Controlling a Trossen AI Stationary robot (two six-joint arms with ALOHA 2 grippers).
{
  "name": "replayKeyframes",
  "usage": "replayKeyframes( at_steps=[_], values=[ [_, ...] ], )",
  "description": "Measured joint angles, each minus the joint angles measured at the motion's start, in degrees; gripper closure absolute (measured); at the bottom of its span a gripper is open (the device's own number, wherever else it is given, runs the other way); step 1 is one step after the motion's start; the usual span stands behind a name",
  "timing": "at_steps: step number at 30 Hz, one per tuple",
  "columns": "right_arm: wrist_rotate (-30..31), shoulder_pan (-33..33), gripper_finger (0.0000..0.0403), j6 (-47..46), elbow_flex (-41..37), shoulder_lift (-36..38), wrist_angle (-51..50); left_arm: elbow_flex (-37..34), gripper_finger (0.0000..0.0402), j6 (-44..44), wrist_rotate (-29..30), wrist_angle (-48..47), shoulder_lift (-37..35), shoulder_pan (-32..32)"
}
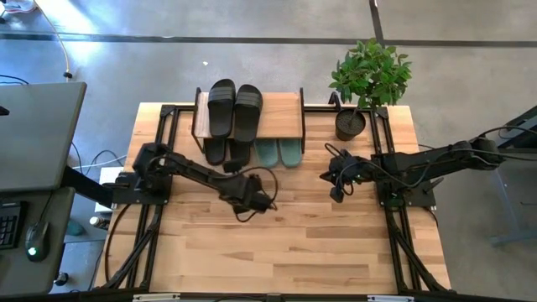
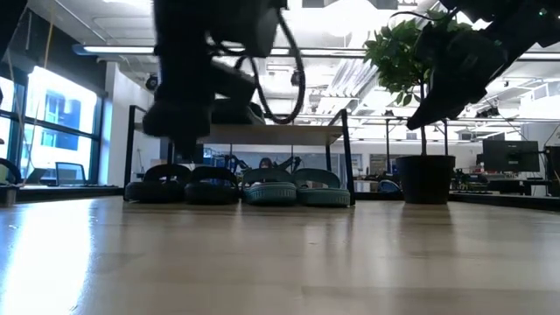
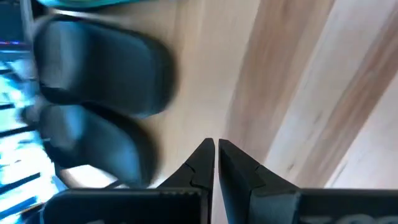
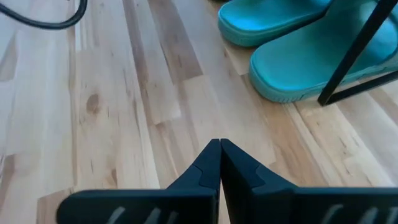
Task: Pick and place slides into the shelf
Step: Adjust the black slides
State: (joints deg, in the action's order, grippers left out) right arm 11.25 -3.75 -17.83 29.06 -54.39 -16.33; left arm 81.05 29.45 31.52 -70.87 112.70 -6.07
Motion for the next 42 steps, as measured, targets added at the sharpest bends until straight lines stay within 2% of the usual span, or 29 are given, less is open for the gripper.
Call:
replayKeyframes(
  at_steps=[7, 10, 14, 25, 34, 42],
  values=[
    [0.8, 0.3, 0.0403, 0.3, 0.0, -0.3, 1.1, -15.3, 0.0390, 2.5, 0.9, 15.4, -4.5, 0.3],
    [0.1, 1.2, 0.0403, -0.2, 0.0, -0.5, 1.2, -19.2, 0.0390, 3.2, 1.3, 20.9, -4.6, 1.5],
    [-0.3, 1.6, 0.0403, -1.2, 0.0, -0.9, 1.2, -22.9, 0.0390, 6.7, 1.6, 22.6, -4.5, 2.9],
    [0.2, 2.5, 0.0403, -1.7, 0.0, -1.2, 1.2, -25.0, 0.0390, 6.4, 5.1, 26.5, -4.6, 7.1],
    [-0.4, 3.0, 0.0403, -1.7, 0.0, -1.2, 1.2, -25.0, 0.0390, 2.8, 5.4, 28.5, -4.6, 12.1],
    [-0.5, 3.0, 0.0403, -1.7, 0.0, -1.2, 1.2, -25.0, 0.0390, 1.3, 5.6, 29.3, -4.6, 12.9]
  ],
)
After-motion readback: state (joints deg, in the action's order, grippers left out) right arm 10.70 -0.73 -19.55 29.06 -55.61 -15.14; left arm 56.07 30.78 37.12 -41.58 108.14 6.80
